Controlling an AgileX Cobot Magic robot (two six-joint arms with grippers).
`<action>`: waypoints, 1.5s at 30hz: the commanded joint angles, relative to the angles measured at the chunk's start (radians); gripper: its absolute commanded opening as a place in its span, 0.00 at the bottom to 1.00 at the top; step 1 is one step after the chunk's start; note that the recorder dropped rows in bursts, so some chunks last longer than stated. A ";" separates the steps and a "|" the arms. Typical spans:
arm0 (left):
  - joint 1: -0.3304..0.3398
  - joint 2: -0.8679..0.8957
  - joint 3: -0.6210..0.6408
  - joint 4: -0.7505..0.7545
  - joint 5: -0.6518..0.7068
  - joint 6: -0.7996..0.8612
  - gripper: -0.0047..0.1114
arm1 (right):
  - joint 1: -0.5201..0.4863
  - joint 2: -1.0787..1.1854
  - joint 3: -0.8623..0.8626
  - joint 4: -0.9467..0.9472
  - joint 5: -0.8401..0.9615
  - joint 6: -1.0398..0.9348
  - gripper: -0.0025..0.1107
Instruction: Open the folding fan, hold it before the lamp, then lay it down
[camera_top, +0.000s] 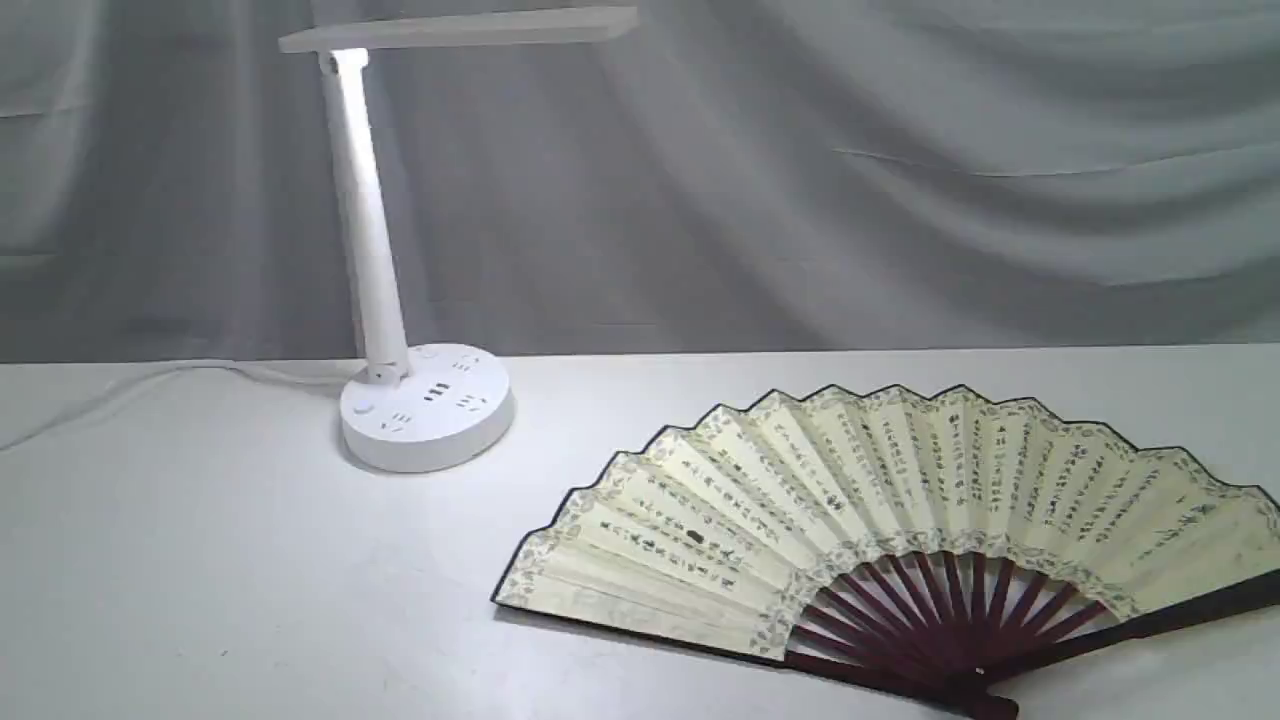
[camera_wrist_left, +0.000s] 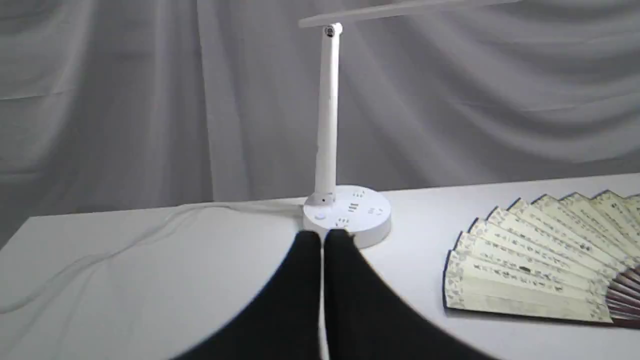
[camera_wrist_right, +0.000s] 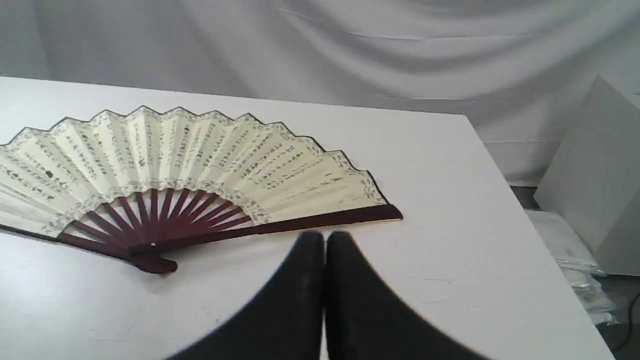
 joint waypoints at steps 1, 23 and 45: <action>-0.006 -0.004 0.128 -0.010 -0.212 -0.010 0.04 | 0.003 -0.001 0.114 0.007 -0.142 0.005 0.02; -0.006 -0.004 0.560 0.022 -0.672 0.005 0.04 | 0.003 -0.001 0.666 0.112 -0.896 0.013 0.02; -0.006 -0.004 0.560 0.022 -0.535 -0.008 0.04 | 0.003 -0.001 0.678 0.076 -0.863 0.036 0.02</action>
